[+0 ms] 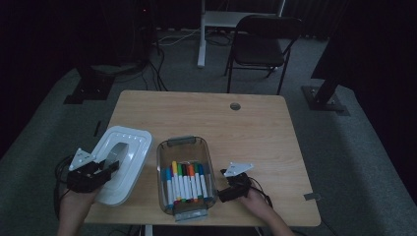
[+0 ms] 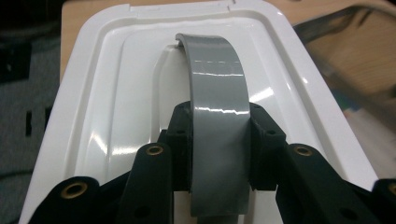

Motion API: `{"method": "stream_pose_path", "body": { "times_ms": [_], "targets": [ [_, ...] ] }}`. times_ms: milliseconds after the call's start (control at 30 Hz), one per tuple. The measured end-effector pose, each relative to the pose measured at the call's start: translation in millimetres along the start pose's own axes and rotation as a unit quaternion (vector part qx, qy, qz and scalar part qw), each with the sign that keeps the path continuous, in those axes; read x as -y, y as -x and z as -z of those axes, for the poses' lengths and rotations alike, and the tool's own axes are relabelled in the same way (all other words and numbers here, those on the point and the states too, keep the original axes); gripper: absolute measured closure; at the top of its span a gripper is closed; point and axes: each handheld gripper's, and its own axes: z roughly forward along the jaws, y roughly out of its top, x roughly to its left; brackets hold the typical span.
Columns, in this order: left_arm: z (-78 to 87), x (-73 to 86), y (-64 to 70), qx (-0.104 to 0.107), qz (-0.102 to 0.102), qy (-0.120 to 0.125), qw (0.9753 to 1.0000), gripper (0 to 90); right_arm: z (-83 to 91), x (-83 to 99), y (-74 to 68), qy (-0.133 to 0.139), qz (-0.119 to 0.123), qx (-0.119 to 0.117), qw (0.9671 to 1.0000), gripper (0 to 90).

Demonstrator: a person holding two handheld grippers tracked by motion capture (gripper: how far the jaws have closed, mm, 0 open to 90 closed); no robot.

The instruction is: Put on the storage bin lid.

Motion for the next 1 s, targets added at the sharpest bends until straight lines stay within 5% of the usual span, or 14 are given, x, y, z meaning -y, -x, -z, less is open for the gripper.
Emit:
{"method": "stream_pose_path", "body": {
  "times_ms": [533, 667, 1000],
  "targets": [
    [-13.7, -17.5, 38.3, 0.065, -0.042, -0.002, 0.9970, 68.1, -51.2, -42.4, -35.0, 0.003, 0.039, -0.003, 0.9992, 11.8],
    [-20.1, -19.6, 45.0, 0.067, -0.047, -0.005, 0.9966, 68.1, -62.1, -48.2, -40.3, -0.004, 0.041, 0.010, 0.9991, 11.8],
    [-35.0, -20.0, 55.2, 0.082, -0.063, -0.026, 0.9943, 68.1, -75.0, -58.0, -50.1, -0.005, 0.050, 0.002, 0.9988, 11.8]
  ]
}}
